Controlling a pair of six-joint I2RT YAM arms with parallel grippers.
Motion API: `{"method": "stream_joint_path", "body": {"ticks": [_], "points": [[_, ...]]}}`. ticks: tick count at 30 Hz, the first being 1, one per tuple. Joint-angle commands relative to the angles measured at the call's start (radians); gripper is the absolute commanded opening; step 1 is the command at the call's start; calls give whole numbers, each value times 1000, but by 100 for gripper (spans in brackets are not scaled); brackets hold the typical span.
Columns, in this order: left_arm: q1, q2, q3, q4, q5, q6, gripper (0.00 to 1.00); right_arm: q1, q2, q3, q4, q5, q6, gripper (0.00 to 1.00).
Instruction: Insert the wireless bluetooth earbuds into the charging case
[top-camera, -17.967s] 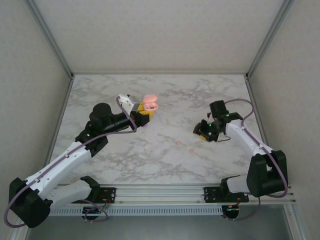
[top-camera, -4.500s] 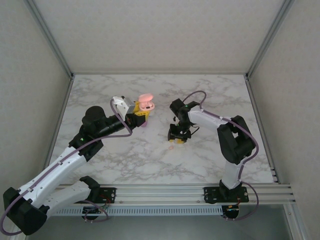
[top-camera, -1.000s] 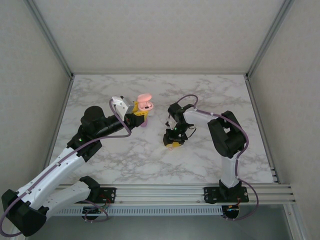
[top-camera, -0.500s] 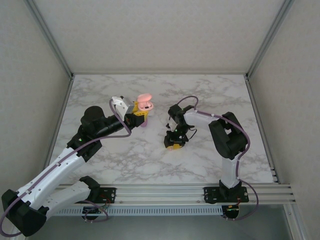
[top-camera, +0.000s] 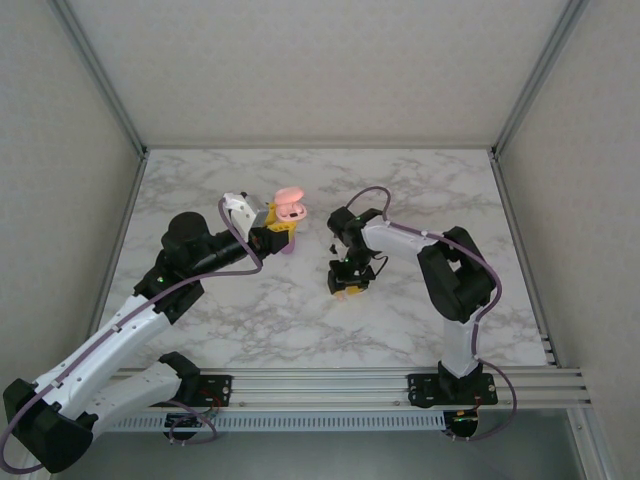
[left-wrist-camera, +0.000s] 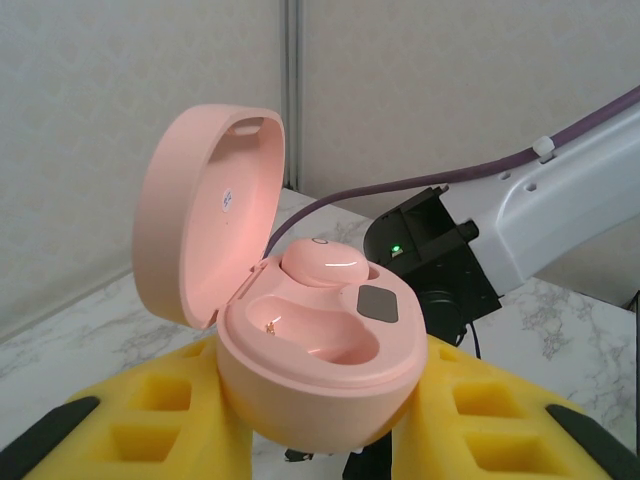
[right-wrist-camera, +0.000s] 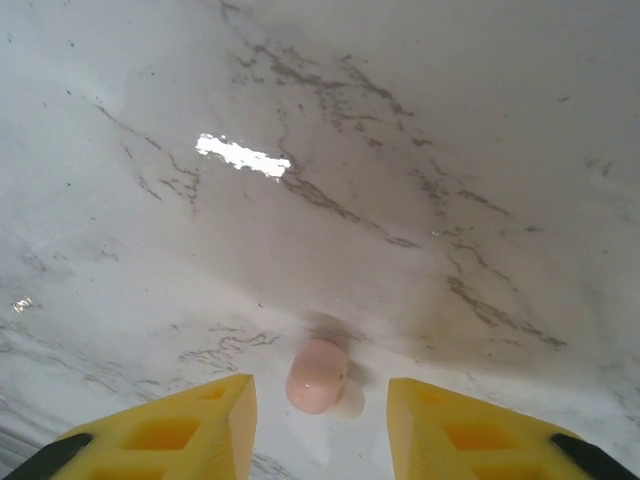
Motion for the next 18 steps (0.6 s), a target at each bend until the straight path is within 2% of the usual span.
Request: {"method": "stream_joint_path", "body": {"ticks": [1,12,18], "points": [[-3,-13,22,14,-1,4,18,27,30,31,-48,43,26,38],[-3,-20,13,11,-8,6,18,46,62,49,-43,83,36,28],[-4,-16,15,14,-9,8,18,46,82,62,-39,82,39,29]]}}
